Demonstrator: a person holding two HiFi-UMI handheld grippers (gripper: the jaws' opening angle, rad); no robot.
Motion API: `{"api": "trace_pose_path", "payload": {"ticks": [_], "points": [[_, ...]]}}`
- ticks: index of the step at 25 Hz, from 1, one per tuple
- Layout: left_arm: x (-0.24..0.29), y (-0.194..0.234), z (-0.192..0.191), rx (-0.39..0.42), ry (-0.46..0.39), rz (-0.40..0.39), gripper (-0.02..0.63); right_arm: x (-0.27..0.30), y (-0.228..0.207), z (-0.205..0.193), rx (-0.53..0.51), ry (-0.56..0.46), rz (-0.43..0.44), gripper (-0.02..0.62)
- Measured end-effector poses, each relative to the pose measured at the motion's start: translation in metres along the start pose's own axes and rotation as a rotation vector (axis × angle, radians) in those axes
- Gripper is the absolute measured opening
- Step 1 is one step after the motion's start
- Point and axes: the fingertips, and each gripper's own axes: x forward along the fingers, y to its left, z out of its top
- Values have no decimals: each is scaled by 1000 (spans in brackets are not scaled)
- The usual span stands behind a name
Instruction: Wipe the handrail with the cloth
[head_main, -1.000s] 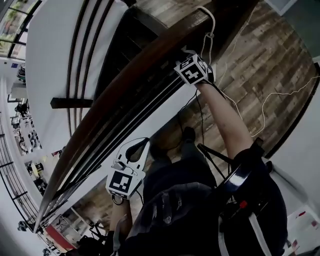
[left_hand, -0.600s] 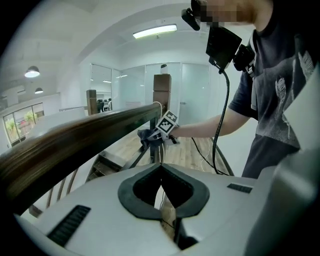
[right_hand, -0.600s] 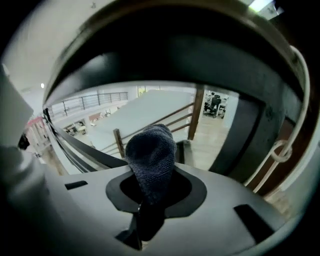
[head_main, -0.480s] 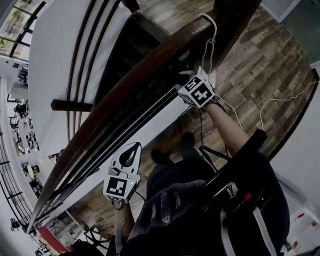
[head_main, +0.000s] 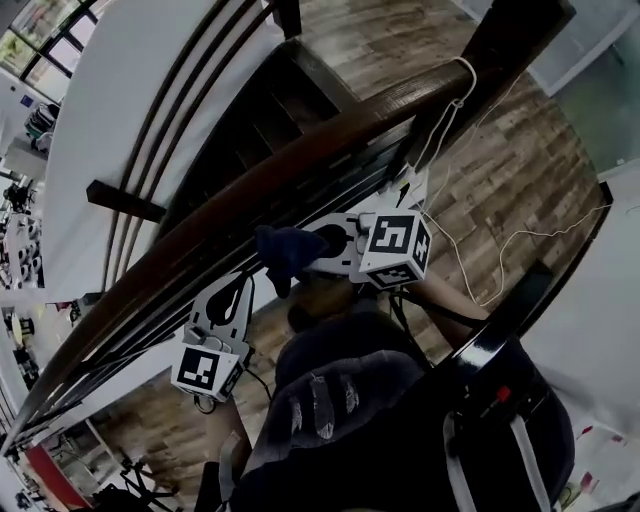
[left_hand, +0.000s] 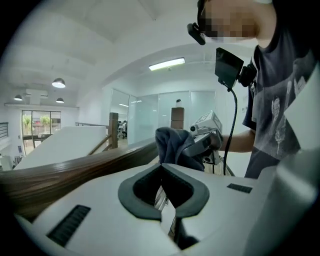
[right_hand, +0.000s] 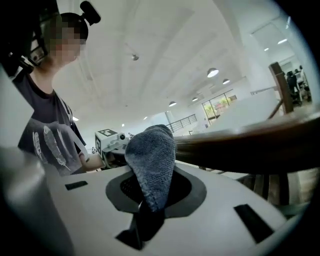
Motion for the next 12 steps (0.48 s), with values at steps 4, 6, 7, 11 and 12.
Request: {"api": "trace_pose_path", "payload": {"ticks": [4,6,7,11,12], "points": [[-61,26,-6,-44,-68,0,8,46,37,14,-59,26,45,60],[-85,36,-19,-61,-68,-4,8,64,52,18,-59,16,63,60],[-95,40,-25,-64,-62,-8,8,72,60,21,-51,2,75,60],[-121,31,-31,-71,-56,-23,8,84,96,30,1,-75,159,60],[-127,25,-29,-78,-67,-23,8,83,105,31,10,-92,181,60]]}}
